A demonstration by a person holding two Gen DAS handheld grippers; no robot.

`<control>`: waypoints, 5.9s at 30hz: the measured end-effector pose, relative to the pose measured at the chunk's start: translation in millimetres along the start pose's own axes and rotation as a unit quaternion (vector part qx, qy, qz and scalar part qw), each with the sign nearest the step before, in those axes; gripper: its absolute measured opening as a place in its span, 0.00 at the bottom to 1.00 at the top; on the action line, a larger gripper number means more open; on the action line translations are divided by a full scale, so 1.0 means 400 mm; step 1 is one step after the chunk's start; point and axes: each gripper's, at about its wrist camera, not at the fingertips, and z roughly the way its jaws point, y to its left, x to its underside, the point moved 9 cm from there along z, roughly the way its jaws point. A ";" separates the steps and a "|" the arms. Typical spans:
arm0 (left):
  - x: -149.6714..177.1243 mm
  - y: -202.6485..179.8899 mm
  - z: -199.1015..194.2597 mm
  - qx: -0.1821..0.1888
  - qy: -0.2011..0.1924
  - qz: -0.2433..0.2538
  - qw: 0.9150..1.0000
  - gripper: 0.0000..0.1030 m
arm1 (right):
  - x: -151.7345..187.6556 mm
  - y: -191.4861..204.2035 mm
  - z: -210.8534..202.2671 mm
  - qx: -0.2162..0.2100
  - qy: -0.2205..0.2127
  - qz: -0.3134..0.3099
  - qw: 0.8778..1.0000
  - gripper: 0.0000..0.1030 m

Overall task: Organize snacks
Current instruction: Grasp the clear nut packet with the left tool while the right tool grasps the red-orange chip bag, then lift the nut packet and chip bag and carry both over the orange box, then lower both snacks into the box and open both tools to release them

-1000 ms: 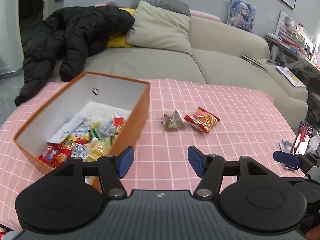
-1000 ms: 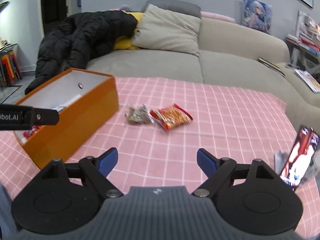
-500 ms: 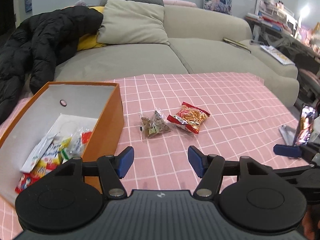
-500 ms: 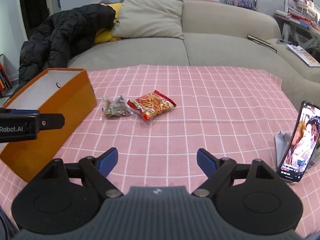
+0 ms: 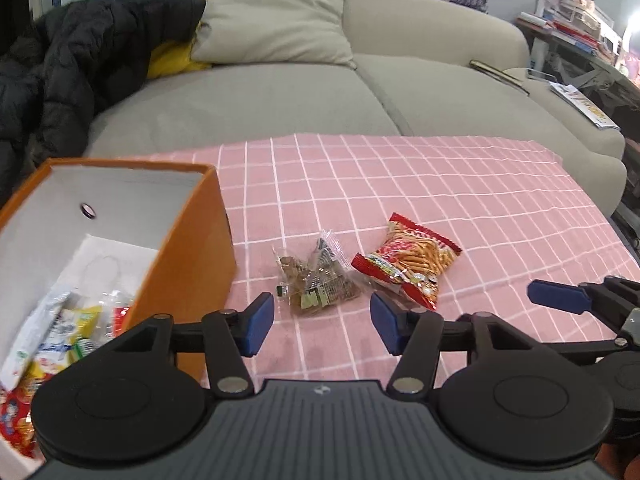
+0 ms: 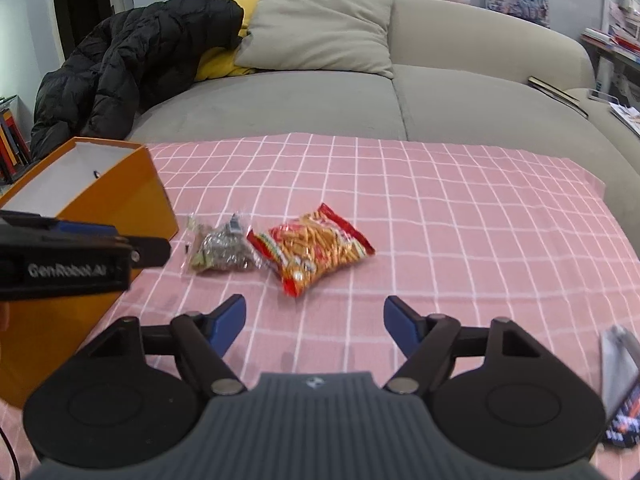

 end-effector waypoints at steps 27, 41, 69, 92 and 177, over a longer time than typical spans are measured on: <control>-0.003 0.038 0.224 0.021 0.044 -0.074 0.996 0.57 | -0.009 0.021 0.231 -0.019 0.049 -0.003 0.999 0.26; 0.099 -0.001 0.101 0.026 0.078 -0.071 0.994 0.45 | 0.102 0.045 0.064 -0.042 0.050 -0.027 0.997 0.10; 0.330 0.018 -0.100 0.012 0.118 -0.150 0.982 0.50 | 0.287 -0.024 -0.238 -0.069 0.058 0.144 0.985 0.61; 0.310 0.028 -0.062 0.033 0.074 -0.159 0.984 0.48 | 0.313 -0.041 -0.100 -0.015 0.115 0.155 0.981 0.46; -0.073 0.531 -0.059 -0.034 0.104 -0.036 0.993 0.37 | -0.254 0.690 0.185 -0.166 0.117 -0.295 0.934 0.36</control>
